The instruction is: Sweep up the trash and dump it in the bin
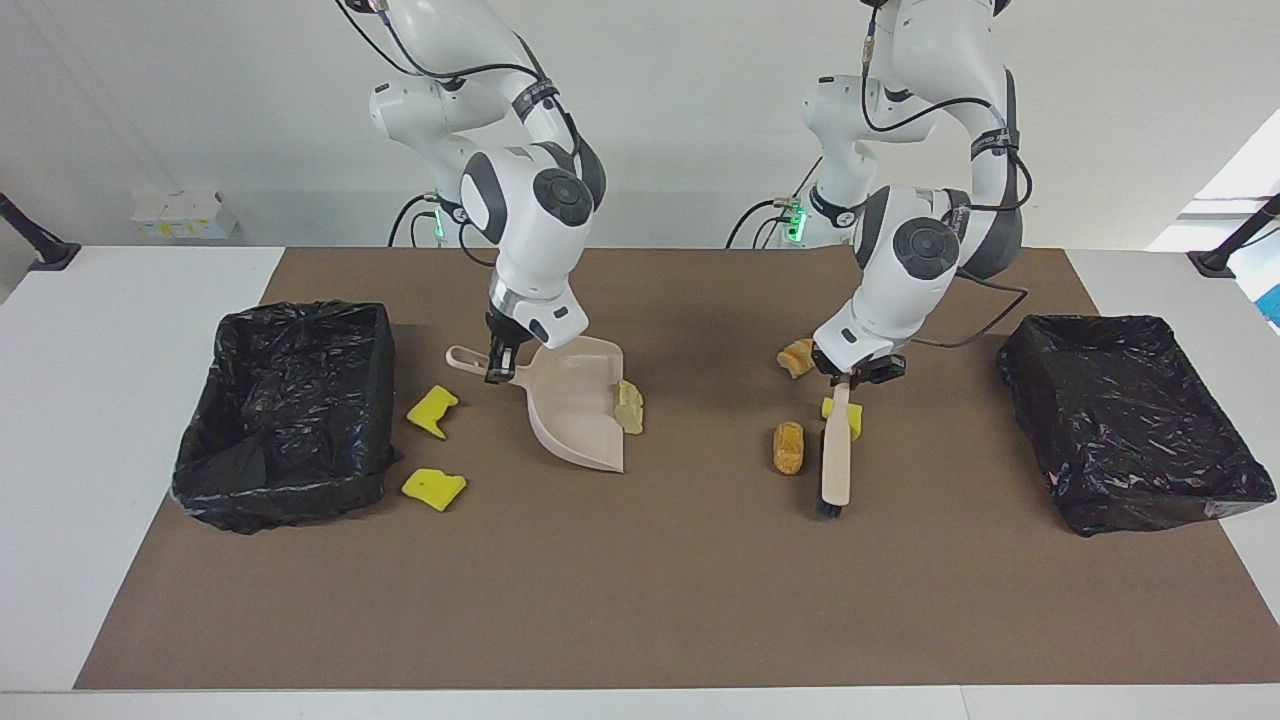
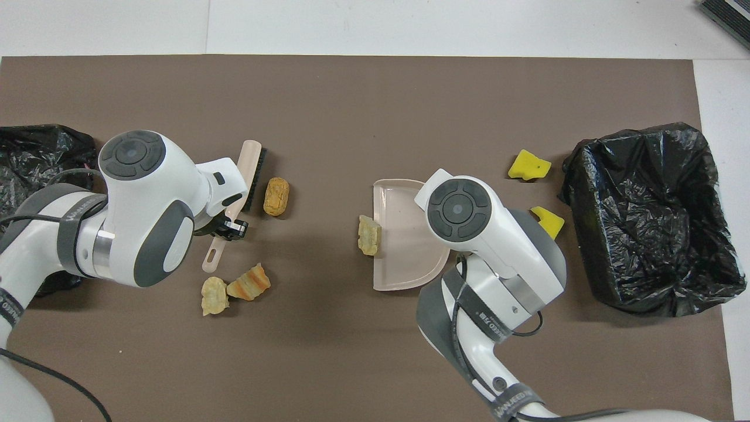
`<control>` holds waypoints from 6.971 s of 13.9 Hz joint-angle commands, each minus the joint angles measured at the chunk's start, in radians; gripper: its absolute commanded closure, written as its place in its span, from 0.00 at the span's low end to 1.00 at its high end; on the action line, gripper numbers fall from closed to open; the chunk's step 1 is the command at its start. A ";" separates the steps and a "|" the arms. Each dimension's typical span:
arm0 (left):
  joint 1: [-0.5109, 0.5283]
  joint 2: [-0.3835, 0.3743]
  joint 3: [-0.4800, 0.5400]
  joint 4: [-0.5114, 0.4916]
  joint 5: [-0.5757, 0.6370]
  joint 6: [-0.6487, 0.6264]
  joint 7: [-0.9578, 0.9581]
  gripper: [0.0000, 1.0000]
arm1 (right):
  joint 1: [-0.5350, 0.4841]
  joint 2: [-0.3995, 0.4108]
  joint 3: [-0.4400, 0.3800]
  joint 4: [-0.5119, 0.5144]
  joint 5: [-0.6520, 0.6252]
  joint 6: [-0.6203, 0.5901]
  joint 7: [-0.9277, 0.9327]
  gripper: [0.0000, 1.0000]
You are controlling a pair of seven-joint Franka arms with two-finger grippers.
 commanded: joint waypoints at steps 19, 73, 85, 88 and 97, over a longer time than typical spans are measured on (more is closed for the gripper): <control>-0.385 -0.151 0.019 -0.087 -0.276 -0.046 -0.483 1.00 | -0.039 0.030 0.008 -0.051 0.066 0.118 -0.080 1.00; -0.310 -0.200 0.019 -0.136 -0.156 -0.163 -0.748 1.00 | 0.036 0.070 0.013 0.015 0.117 0.159 0.105 1.00; 0.015 -0.125 0.014 -0.188 -0.048 -0.036 -0.032 1.00 | 0.046 0.048 0.014 0.017 0.060 0.044 0.145 1.00; -0.052 -0.143 0.008 -0.222 -0.059 -0.036 -0.040 1.00 | 0.046 0.060 0.016 0.014 0.062 0.094 0.147 1.00; -0.350 -0.195 0.008 -0.243 -0.216 -0.046 -0.248 1.00 | 0.027 0.077 0.019 0.000 0.078 0.157 0.133 1.00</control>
